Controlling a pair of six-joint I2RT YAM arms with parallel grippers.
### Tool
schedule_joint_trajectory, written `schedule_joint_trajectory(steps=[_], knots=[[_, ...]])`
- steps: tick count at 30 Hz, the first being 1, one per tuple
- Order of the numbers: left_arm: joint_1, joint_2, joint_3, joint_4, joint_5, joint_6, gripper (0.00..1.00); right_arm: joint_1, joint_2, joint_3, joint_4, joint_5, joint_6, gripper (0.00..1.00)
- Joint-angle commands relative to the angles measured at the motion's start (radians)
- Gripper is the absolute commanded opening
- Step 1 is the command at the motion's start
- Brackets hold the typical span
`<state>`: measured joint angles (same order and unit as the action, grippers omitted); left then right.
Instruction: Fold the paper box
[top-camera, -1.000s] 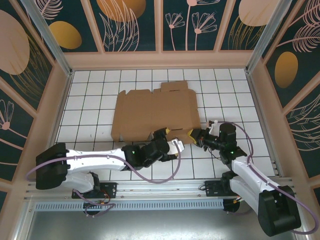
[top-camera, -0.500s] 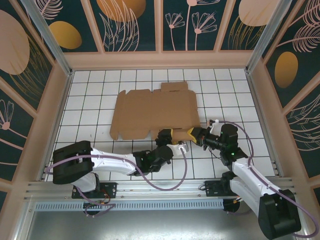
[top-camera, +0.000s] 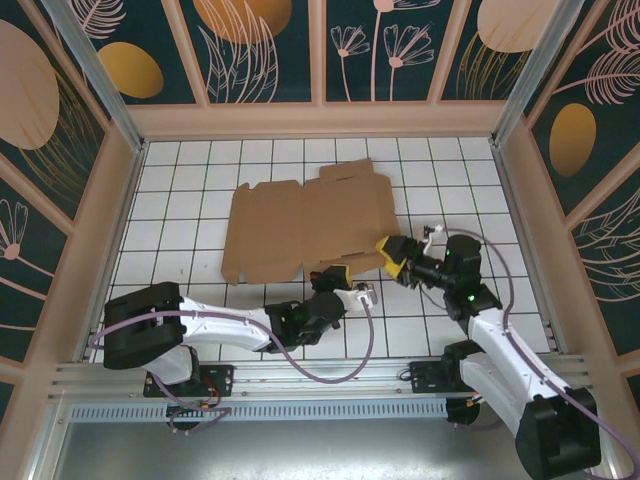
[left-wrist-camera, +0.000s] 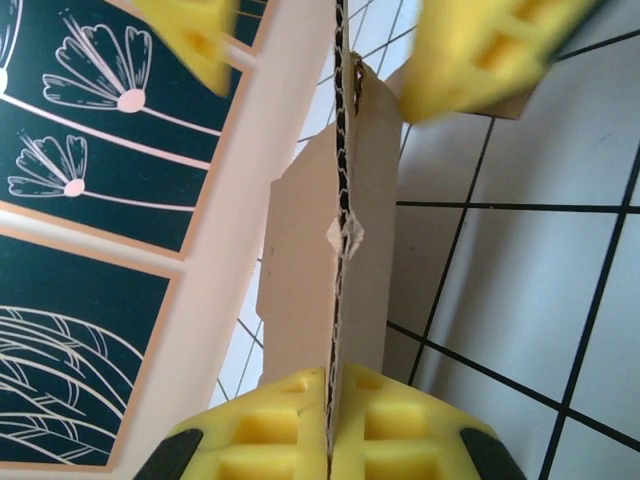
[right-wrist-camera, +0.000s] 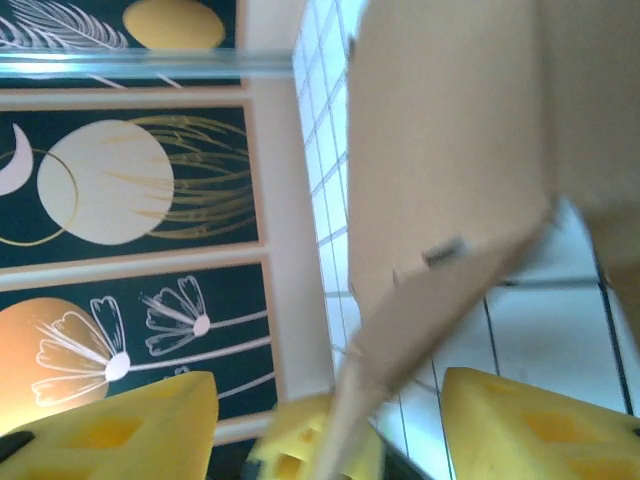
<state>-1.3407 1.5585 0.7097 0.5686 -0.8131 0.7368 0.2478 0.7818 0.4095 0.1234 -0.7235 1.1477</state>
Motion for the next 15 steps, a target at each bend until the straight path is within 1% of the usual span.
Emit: schedule_joint_trajectory(steps=[1, 3, 5, 8, 12, 14, 15], knots=[[0.017, -0.085, 0.081, -0.048, -0.026, -0.081, 0.0, -0.025, -0.069, 0.286, -0.296, 0.193, -0.23, 0.71], [0.033, -0.123, 0.132, -0.116, -0.011, -0.137, 0.0, -0.039, -0.07, 0.434, -0.394, 0.277, -0.308, 0.76], [0.048, -0.16, 0.192, -0.173, 0.006, -0.191, 0.0, -0.043, -0.056, 0.576, -0.467, 0.351, -0.371, 0.76], [0.062, -0.197, 0.324, -0.267, 0.064, -0.284, 0.0, -0.043, -0.02, 0.757, -0.568, 0.463, -0.422, 0.74], [0.064, -0.213, 0.539, -0.355, 0.156, -0.422, 0.0, -0.044, -0.012, 0.88, -0.586, 0.593, -0.447, 0.71], [0.072, -0.233, 0.615, -0.359, 0.19, -0.505, 0.0, -0.043, -0.003, 0.918, -0.575, 0.61, -0.469, 0.71], [0.088, -0.248, 0.645, -0.362, 0.206, -0.567, 0.0, -0.043, 0.009, 0.945, -0.571, 0.603, -0.484, 0.71]])
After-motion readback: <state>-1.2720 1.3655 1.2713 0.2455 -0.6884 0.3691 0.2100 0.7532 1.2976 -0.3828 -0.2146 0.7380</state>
